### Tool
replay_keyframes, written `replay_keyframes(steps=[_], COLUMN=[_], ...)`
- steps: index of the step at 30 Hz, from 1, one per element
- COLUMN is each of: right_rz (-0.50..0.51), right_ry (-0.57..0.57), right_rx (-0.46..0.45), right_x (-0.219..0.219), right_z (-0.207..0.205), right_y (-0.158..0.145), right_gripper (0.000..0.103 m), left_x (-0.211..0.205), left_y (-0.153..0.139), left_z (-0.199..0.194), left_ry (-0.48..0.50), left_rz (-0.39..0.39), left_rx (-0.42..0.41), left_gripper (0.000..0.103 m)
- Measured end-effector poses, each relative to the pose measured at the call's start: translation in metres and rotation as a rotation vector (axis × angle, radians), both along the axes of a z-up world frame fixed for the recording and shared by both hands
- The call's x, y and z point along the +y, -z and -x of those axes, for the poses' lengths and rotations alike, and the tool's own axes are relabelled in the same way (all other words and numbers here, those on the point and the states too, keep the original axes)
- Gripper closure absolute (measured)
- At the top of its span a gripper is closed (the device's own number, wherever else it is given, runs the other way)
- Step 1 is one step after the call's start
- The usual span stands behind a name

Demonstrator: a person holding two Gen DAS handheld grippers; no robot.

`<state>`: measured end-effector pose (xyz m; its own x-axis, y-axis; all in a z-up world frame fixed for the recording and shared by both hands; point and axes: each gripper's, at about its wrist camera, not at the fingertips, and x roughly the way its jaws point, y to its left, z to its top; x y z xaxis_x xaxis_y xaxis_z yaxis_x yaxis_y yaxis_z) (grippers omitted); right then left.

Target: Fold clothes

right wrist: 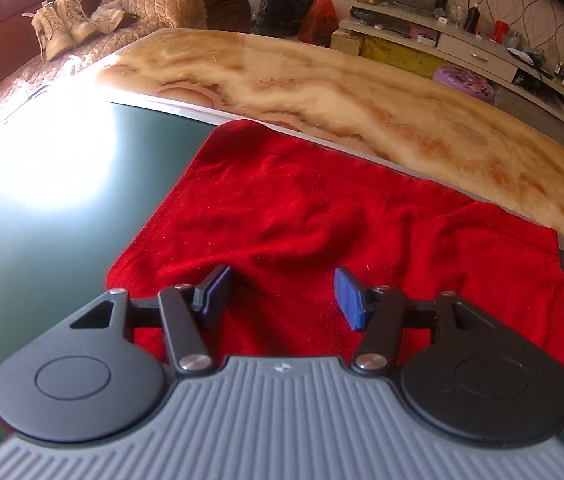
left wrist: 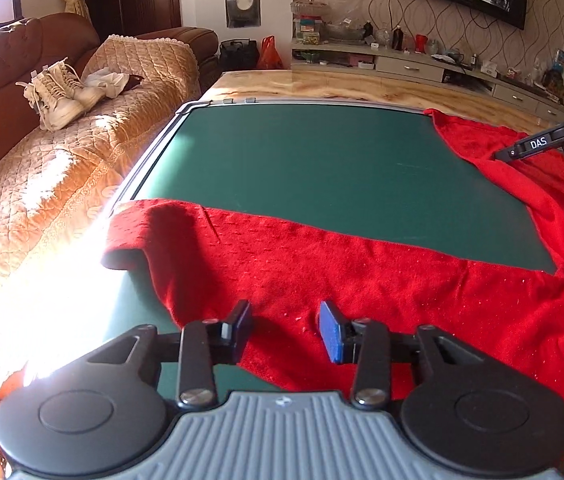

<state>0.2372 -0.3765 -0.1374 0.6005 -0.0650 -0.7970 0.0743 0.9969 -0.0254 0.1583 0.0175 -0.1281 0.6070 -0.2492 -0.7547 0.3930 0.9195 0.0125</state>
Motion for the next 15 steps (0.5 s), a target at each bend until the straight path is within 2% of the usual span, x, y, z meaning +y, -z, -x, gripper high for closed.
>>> replay_keyframes(steps=[1, 3, 7, 8, 10, 13, 15], right_rz=[-0.003, -0.052, -0.158, -0.152, -0.086, -0.008, -0.057], right_ry=[0.017, -0.032, -0.341, -0.415, -0.491, -0.476, -0.466], right_rx=[-0.007, -0.071, -0.076, -0.068, -0.042, 0.012, 0.020], right_x=[0.001, 0.007, 0.055, 0.072, 0.107, 0.137, 0.138], right_z=[0.006, 0.034, 0.117, 0.140, 0.175, 0.186, 0.185], right_y=[-0.004, -0.021, -0.048, -0.049, -0.043, -0.022, -0.019], right_gripper=[0.038, 0.038, 0.038, 0.038, 0.038, 0.038, 0.038], left_x=[0.003, 0.010, 0.016, 0.017, 0.017, 0.017, 0.018], left_y=[-0.001, -0.002, -0.005, -0.005, -0.006, -0.006, -0.006], left_z=[0.001, 0.002, 0.002, 0.002, 0.002, 0.003, 0.004], left_ry=[-0.006, -0.018, -0.025, -0.027, -0.032, -0.038, -0.043], left_rz=[-0.003, -0.010, -0.011, -0.010, -0.006, -0.009, -0.011], left_rx=[0.001, 0.003, 0.009, 0.009, 0.008, 0.005, 0.008], left_gripper=[0.059, 0.059, 0.059, 0.059, 0.059, 0.059, 0.059])
